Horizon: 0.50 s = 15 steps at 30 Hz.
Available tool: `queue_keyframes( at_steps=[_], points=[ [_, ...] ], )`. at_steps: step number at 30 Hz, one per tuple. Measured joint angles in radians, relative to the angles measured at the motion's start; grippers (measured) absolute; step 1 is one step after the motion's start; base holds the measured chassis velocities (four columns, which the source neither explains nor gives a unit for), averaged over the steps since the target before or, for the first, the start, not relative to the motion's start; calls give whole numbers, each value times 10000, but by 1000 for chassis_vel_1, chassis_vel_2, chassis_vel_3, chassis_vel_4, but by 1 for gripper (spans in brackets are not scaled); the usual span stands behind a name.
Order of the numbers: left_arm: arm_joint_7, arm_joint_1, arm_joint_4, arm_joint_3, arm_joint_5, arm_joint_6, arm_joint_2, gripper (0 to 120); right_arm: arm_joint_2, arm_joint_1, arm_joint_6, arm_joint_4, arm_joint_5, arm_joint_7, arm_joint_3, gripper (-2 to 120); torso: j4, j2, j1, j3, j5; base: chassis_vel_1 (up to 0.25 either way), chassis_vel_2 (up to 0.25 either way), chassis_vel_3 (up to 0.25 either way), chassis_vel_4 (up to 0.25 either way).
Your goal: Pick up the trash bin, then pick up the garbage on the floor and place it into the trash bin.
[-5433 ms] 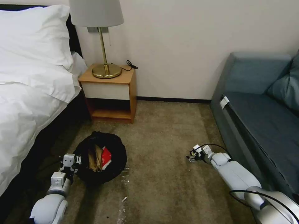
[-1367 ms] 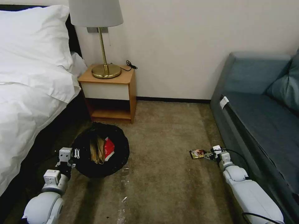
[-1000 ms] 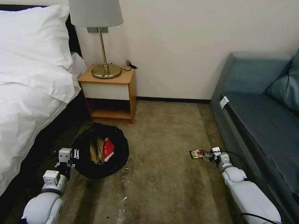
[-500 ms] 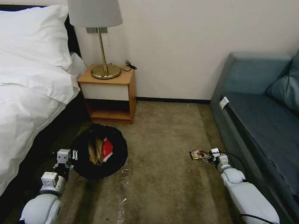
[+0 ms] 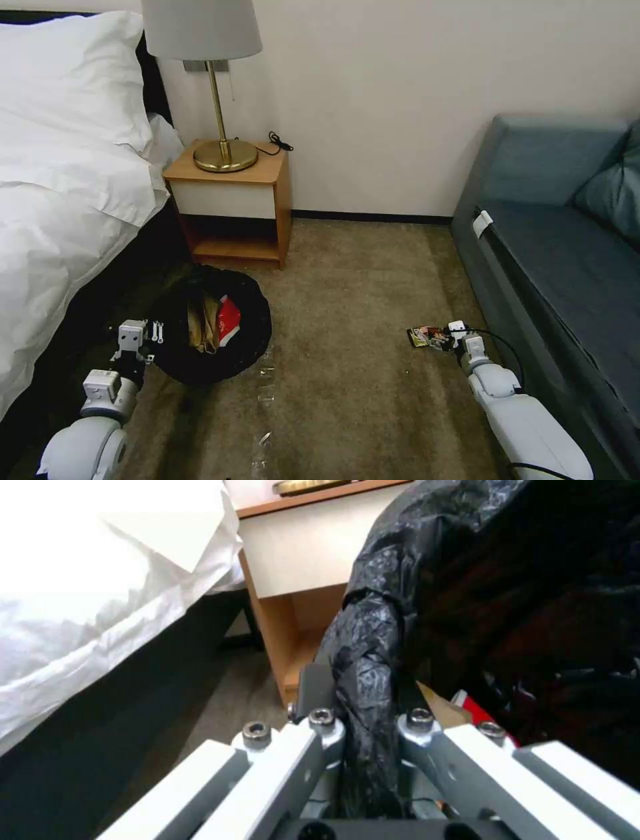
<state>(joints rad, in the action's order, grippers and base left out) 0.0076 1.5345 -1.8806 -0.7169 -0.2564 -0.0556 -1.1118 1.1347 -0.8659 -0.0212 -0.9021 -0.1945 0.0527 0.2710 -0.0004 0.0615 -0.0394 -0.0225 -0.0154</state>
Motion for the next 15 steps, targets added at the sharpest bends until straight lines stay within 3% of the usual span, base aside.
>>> queue_keyframes(
  at_steps=[15],
  points=[
    [24, -125, 116, 2, -56, -33, 23, 3, 160, 69, 0, 145, 0, -3, -10, 100, 1, 0, 0, 0, 0, 0, 0, 0, 0]
  ],
)
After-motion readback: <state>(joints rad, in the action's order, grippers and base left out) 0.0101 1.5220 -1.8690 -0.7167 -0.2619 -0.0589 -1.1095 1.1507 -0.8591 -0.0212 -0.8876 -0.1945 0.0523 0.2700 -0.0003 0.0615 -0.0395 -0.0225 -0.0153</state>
